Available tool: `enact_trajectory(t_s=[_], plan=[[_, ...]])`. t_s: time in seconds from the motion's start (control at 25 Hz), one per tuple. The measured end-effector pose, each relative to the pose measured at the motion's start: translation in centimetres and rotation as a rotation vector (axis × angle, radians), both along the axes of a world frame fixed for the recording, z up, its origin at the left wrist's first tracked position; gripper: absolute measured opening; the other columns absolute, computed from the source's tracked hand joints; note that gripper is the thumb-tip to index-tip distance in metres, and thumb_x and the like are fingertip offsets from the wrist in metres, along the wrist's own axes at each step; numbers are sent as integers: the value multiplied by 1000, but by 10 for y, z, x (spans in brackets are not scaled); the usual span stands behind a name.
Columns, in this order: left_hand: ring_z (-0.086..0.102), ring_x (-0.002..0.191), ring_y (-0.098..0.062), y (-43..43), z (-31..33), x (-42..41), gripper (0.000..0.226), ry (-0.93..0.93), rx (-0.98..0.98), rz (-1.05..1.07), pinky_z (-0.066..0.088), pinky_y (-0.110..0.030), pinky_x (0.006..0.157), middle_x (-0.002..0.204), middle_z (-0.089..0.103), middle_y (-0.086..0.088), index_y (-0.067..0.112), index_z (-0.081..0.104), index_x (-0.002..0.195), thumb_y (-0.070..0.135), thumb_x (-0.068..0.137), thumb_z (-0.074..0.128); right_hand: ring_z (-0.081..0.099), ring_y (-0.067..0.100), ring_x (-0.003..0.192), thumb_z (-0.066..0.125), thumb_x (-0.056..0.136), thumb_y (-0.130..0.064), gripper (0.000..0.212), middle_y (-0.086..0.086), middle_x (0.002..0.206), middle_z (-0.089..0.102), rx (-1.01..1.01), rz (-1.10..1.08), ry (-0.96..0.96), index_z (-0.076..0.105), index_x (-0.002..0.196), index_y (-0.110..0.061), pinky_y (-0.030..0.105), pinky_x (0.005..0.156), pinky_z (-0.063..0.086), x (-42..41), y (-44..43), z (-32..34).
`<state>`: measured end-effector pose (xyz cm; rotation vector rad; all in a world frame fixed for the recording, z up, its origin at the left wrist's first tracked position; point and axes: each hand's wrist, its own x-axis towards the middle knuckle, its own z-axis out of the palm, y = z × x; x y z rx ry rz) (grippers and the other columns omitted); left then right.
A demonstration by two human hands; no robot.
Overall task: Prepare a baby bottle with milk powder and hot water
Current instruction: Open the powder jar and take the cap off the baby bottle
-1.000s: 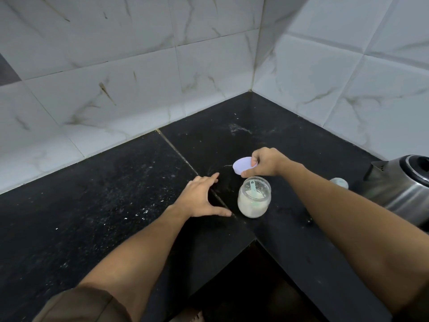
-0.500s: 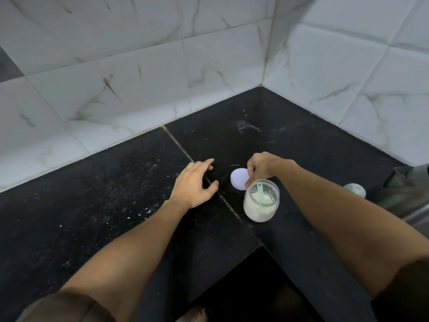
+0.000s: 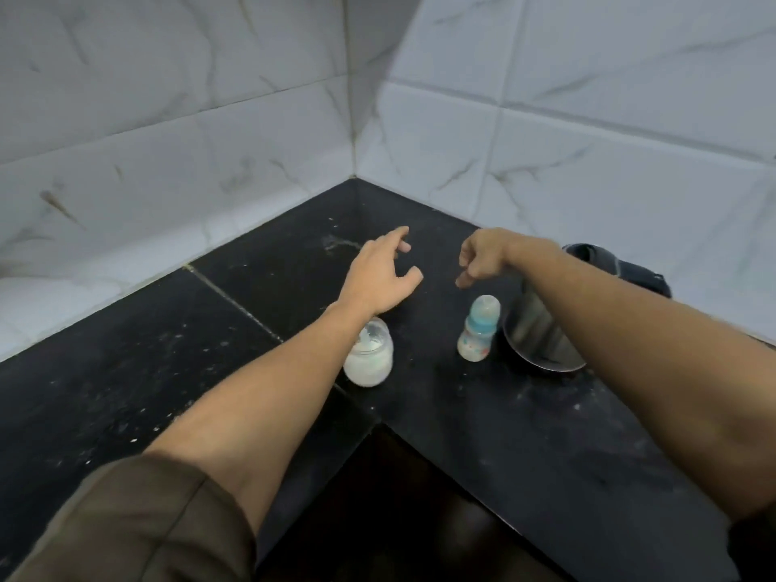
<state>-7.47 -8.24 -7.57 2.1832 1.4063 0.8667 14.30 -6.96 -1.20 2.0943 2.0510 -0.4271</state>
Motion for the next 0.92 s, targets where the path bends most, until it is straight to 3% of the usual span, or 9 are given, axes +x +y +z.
enact_trajectory(t_s=[0.16,0.32,0.44,0.52,0.6,0.72,0.92], plan=[[50,136,-20,-12,-20,61,85,-35,-154,-87,41,-41,115,144,58,4,17,37,161,30,87,77,63,29,121,83,79,-48,70,5,133,67,-39,7,-42,61,140,-20,39,102,53,26,-37,-25],[42,147,-20,-25,-39,83,104,-67,-309,-113,37,-41,120,156,49,0,16,27,165,34,81,86,64,29,115,79,83,-49,60,9,127,68,12,32,-17,61,134,-22,38,94,54,32,-54,-51],[42,148,-18,-35,-48,90,110,-83,-371,-114,38,-37,118,159,47,1,17,29,164,44,77,91,65,29,111,79,83,-45,57,9,123,69,37,42,-22,62,132,-21,38,89,55,36,-64,-54],[45,145,-17,-40,-52,90,105,-110,-396,-96,41,-37,116,157,51,3,20,39,159,47,73,93,70,28,97,77,84,-45,52,9,113,72,51,18,5,64,126,-18,39,85,59,42,-71,-44],[54,136,-16,-47,-56,91,92,-108,-386,-104,47,-38,111,146,60,6,24,51,149,52,72,92,75,30,76,76,85,-40,41,9,93,74,55,-70,176,65,115,-14,40,73,65,48,-76,-31],[68,110,-11,-61,-54,98,63,-154,-343,-136,57,-39,98,118,72,9,25,63,132,53,80,85,78,32,73,76,81,-31,36,10,81,75,40,-95,293,67,110,-13,42,65,67,47,-87,-16],[72,95,-10,-79,-53,100,49,-81,-269,-148,60,-39,91,102,77,8,22,72,121,53,84,82,75,22,63,79,83,-41,34,10,78,76,27,-72,243,67,102,-16,32,54,63,43,-104,-14]])
